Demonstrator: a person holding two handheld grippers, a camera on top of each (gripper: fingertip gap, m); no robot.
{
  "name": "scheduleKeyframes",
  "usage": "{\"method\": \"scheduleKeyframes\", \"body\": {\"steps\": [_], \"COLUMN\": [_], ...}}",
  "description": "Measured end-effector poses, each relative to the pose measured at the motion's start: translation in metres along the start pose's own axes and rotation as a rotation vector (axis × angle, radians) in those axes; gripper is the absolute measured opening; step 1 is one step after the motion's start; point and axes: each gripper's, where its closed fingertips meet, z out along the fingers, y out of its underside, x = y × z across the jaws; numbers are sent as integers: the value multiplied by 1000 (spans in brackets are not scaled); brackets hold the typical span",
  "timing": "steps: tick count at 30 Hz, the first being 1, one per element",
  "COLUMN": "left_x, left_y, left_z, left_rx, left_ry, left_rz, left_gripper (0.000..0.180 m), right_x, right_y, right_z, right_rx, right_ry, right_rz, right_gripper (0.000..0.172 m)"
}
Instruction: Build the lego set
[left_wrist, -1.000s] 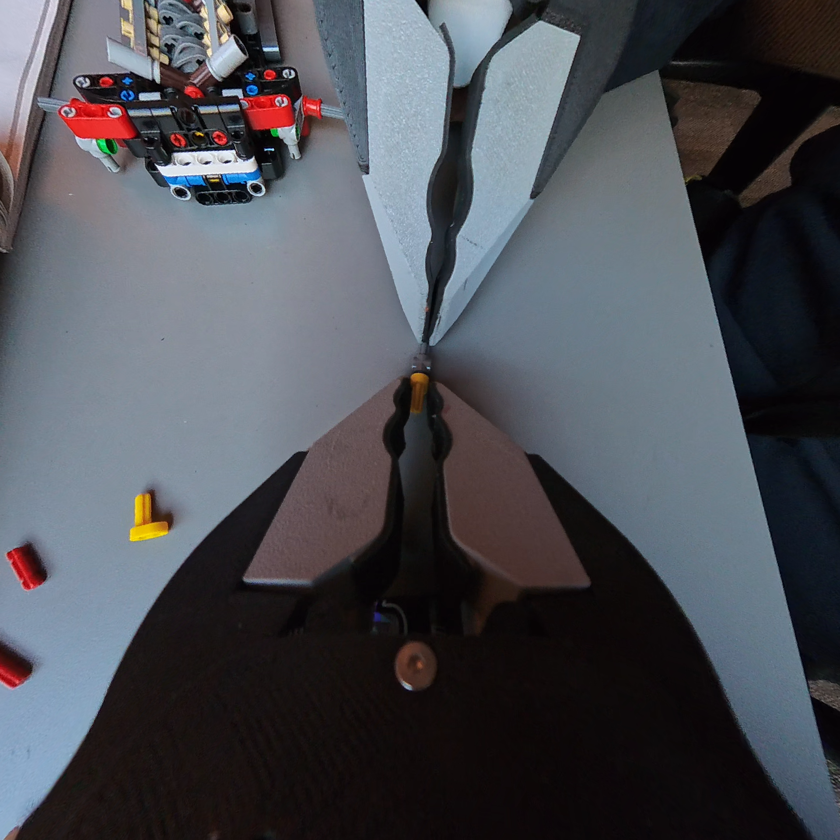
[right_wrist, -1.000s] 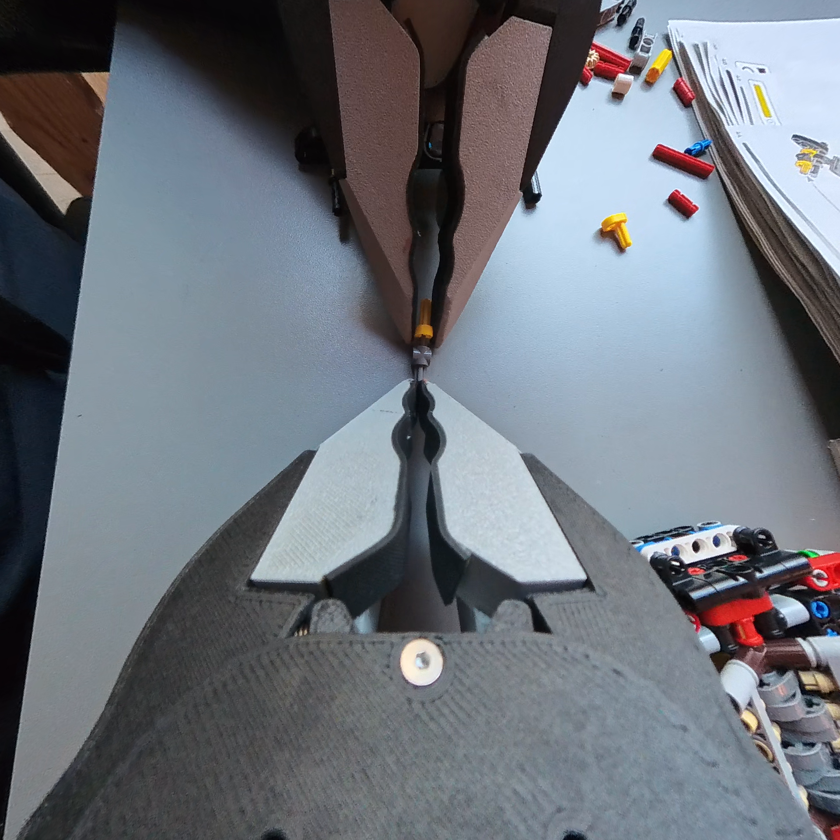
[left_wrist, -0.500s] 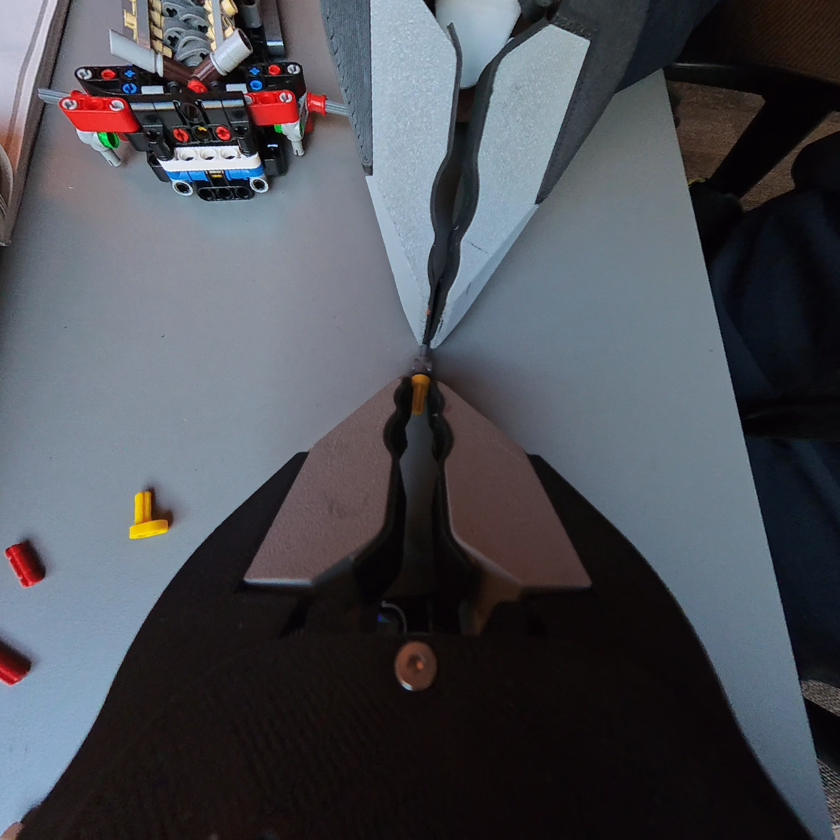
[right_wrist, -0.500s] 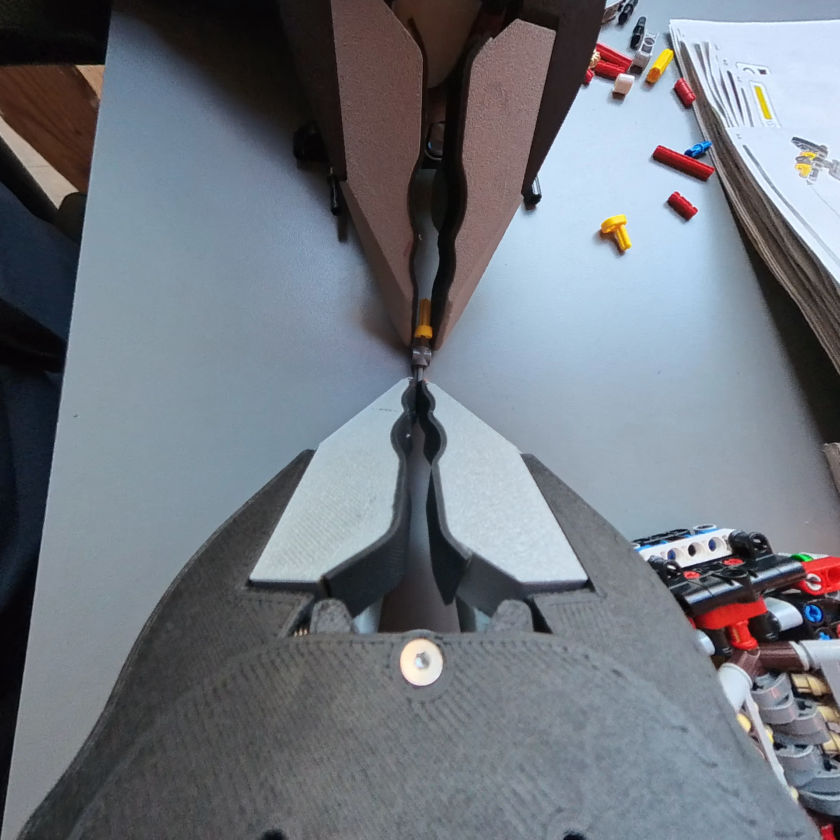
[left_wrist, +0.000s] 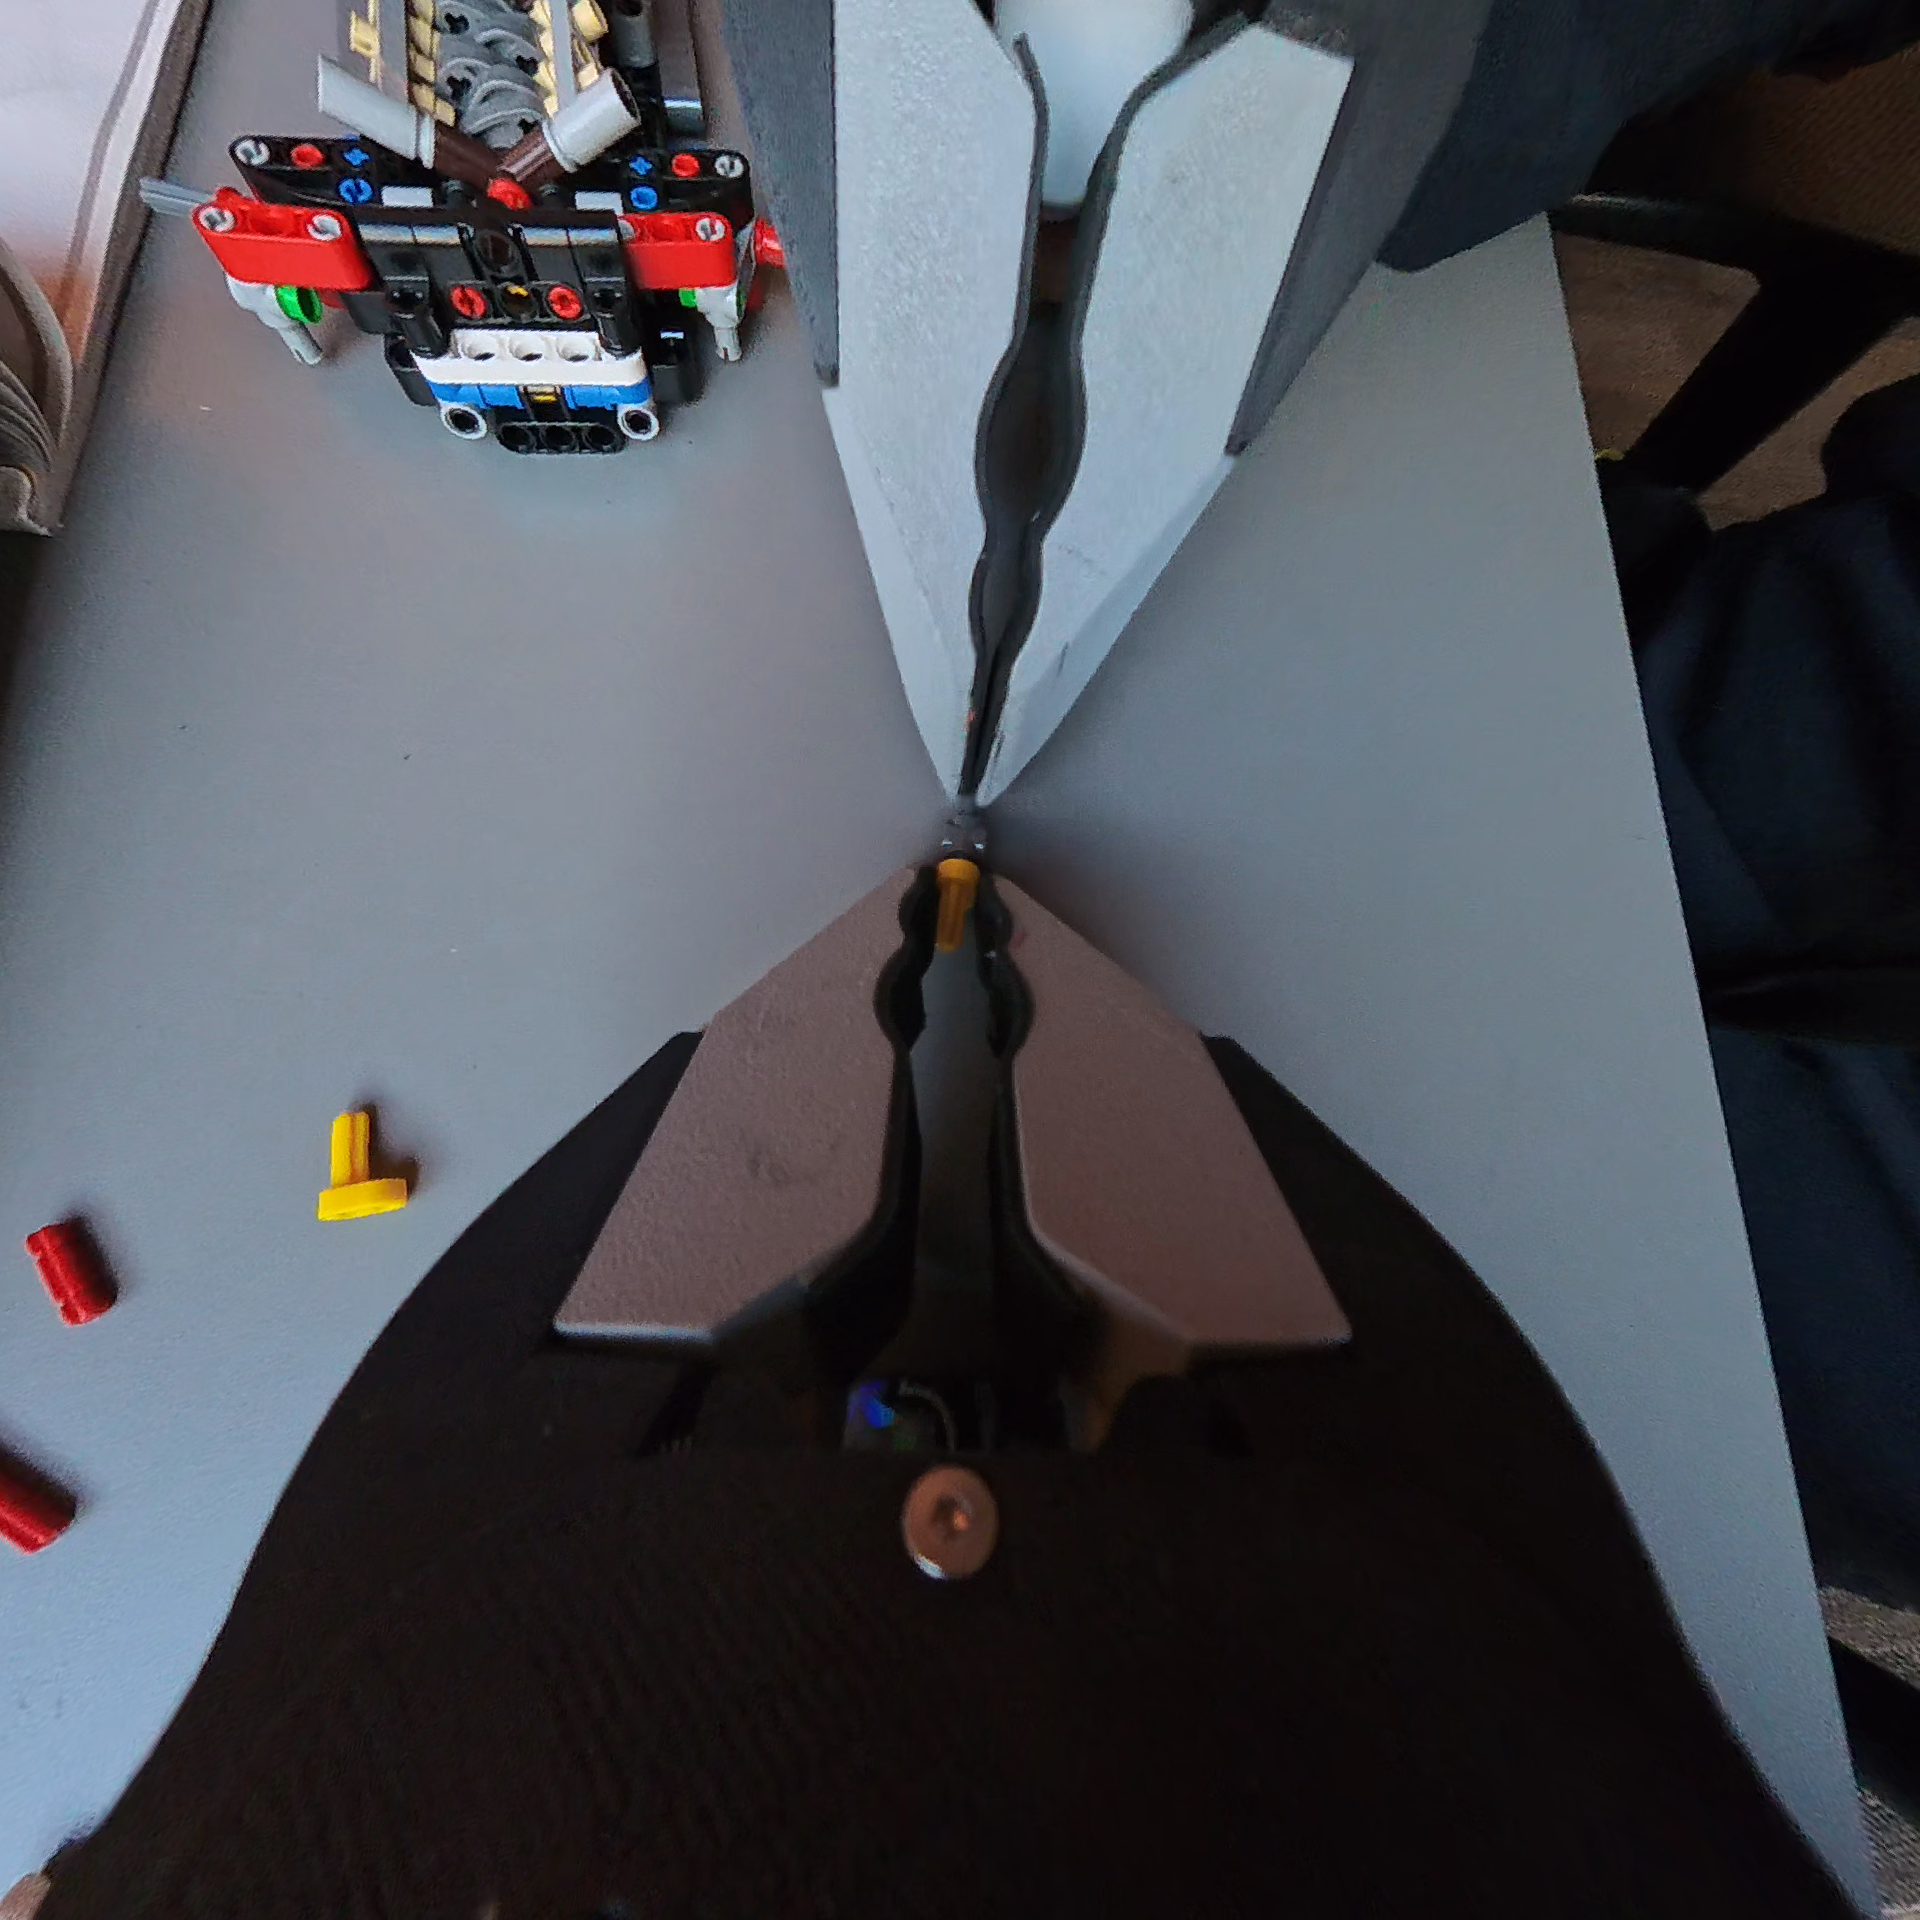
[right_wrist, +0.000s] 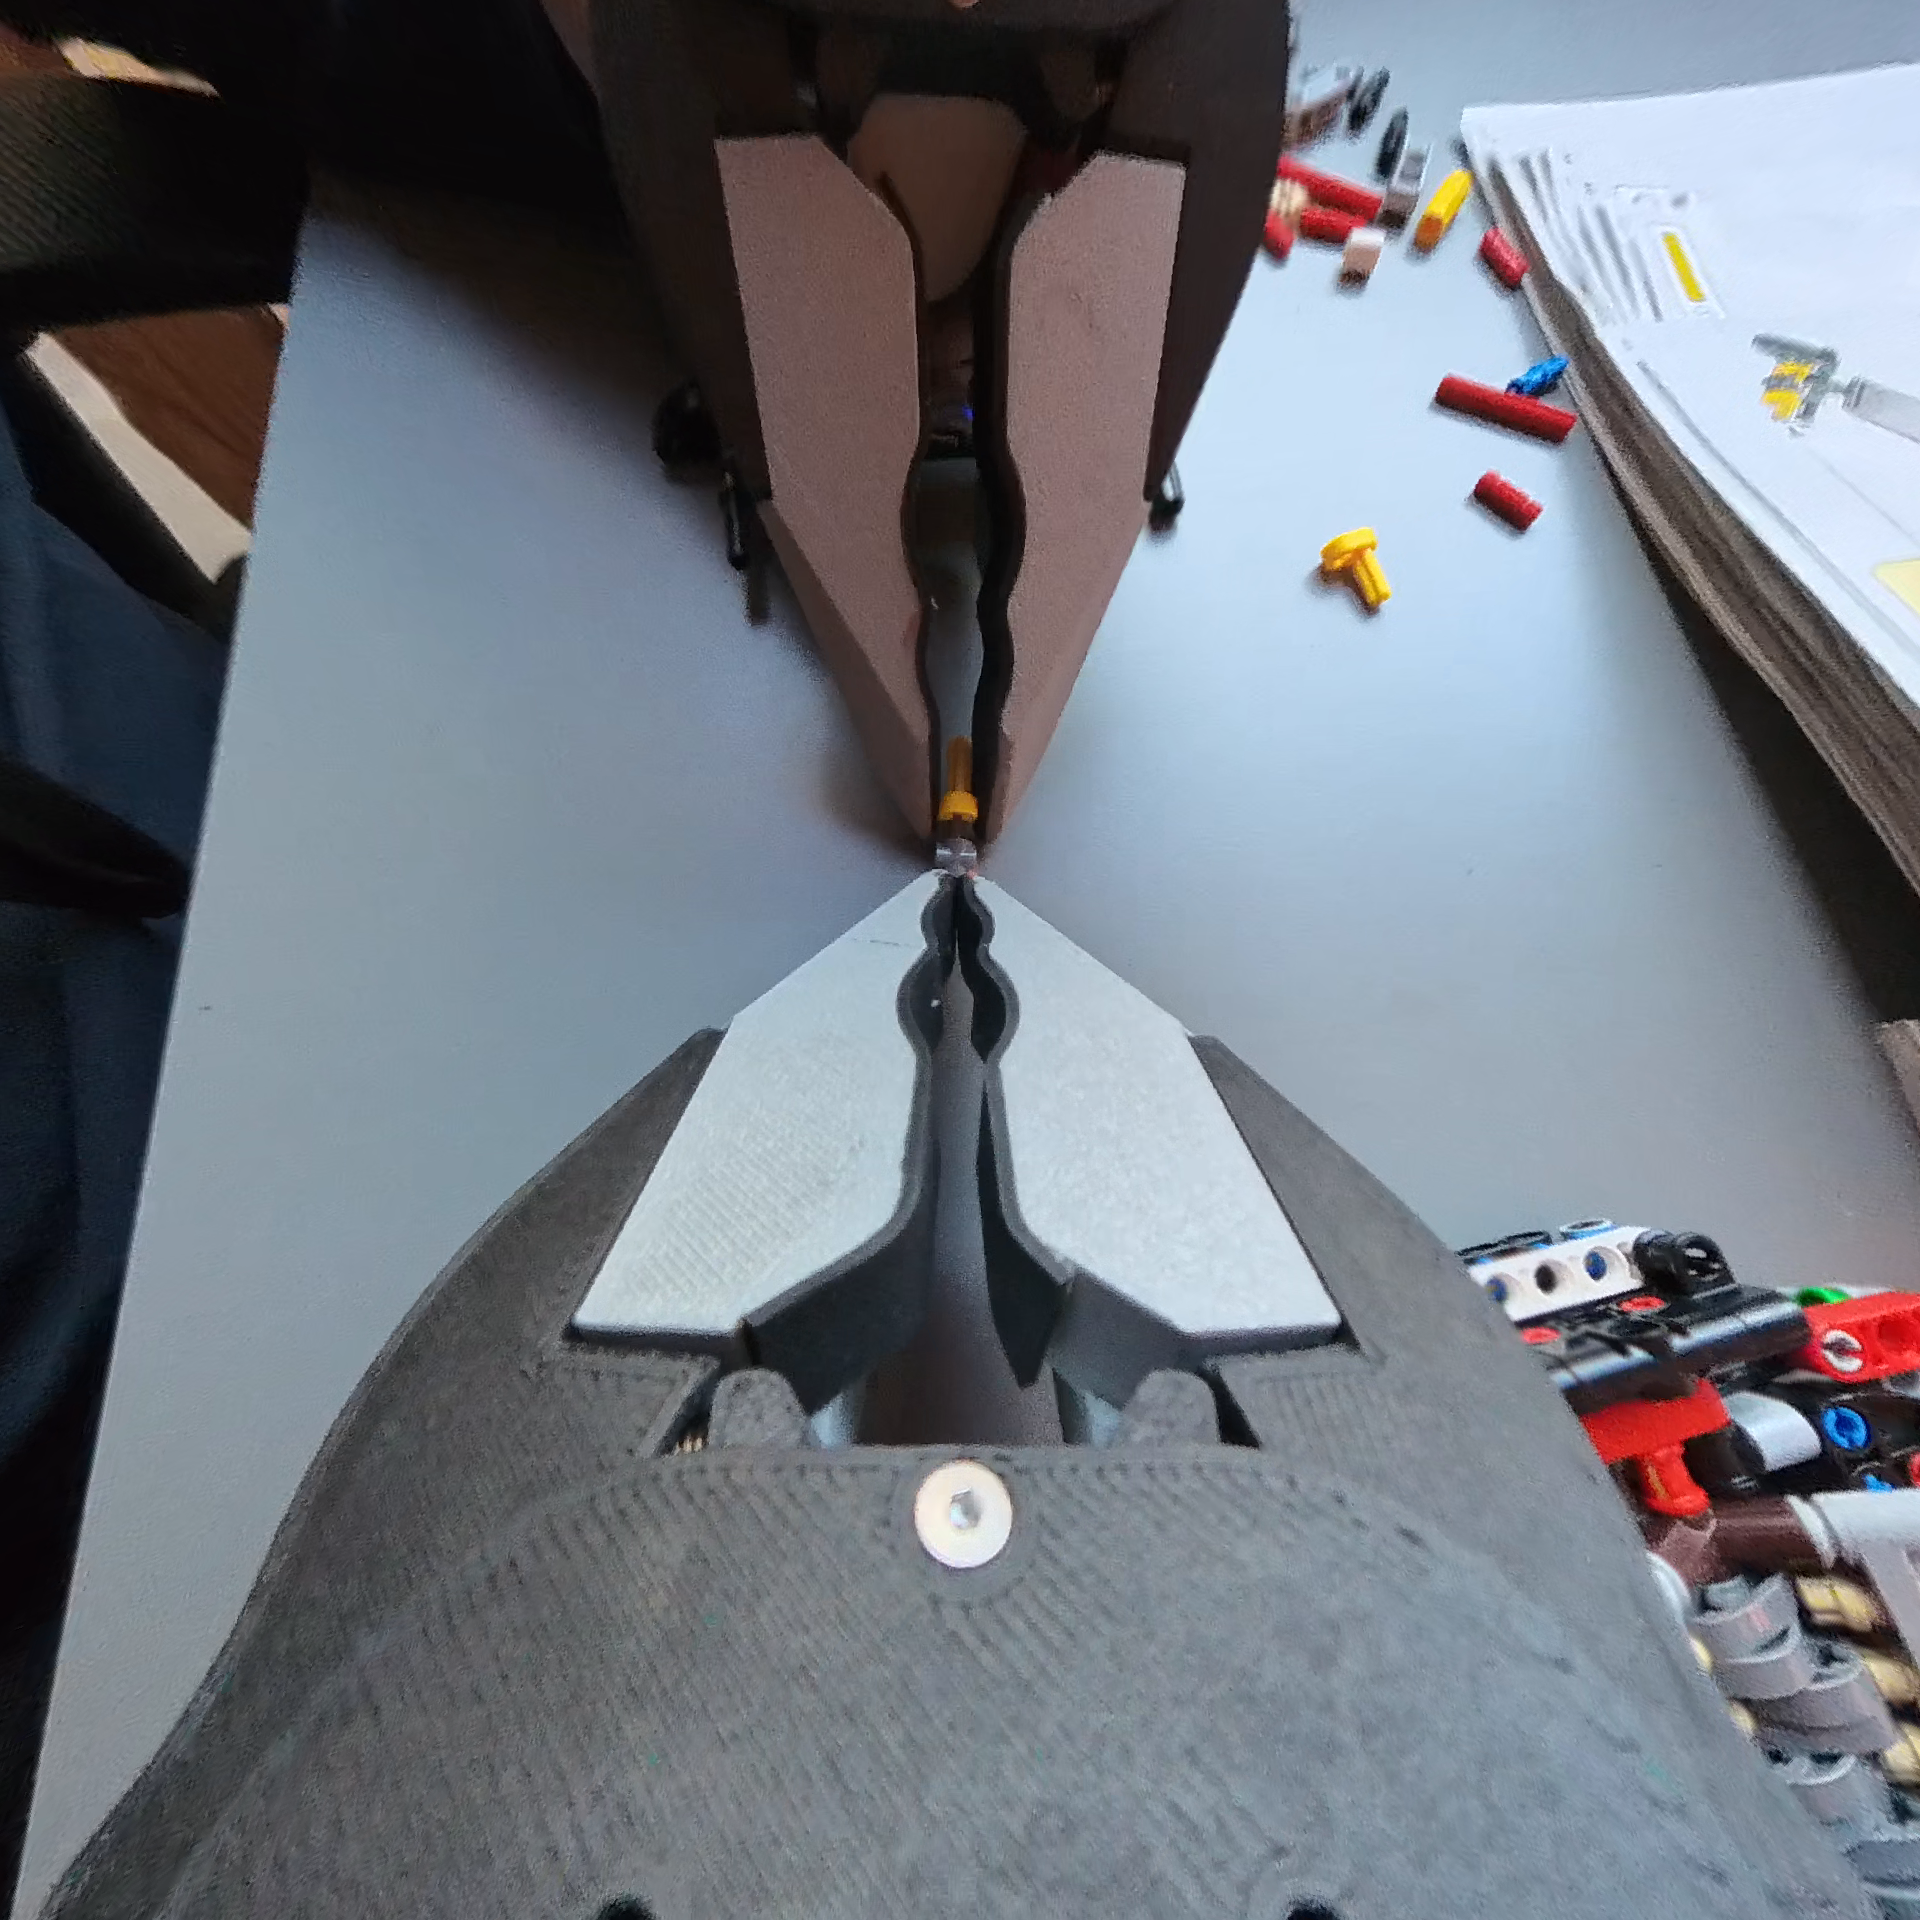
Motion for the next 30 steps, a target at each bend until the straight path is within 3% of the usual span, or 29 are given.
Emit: {"method": "scheduleKeyframes", "body": {"steps": [4,9,13,16,19,22,24,27,30], "left_x": [-7,-2,1,4,5,2,-2,-9,-7], "left_y": [-1,-22,-23,-23,-26,-29,-27,-19,-21], "left_z": [-7,-21,-19,-15,-16,-22,-24,-22,-19], "left_rx": [33,212,211,192,206,219,198,135,124], "left_ry": [17,232,282,273,287,250,161,-7,-81], "left_rz": [-86,-341,-382,-364,-369,-297,-166,25,154], "left_gripper": [5,5,5,5,5,19,22,17,9], "right_x": [2,7,12,7,7,9,9,5,6], "right_y": [-7,-4,-13,-14,-14,-15,-16,-19,-18], "right_z": [-11,-8,-8,-7,-8,-10,-13,-17,-18], "right_rx": [80,46,70,71,76,99,131,169,168], "right_ry": [29,112,224,216,224,148,57,-71,-77], "right_rz": [-39,-115,-213,-252,-258,-114,-1,143,159], "right_gripper": [12,22,18,4,4,4,4,4,4]}}
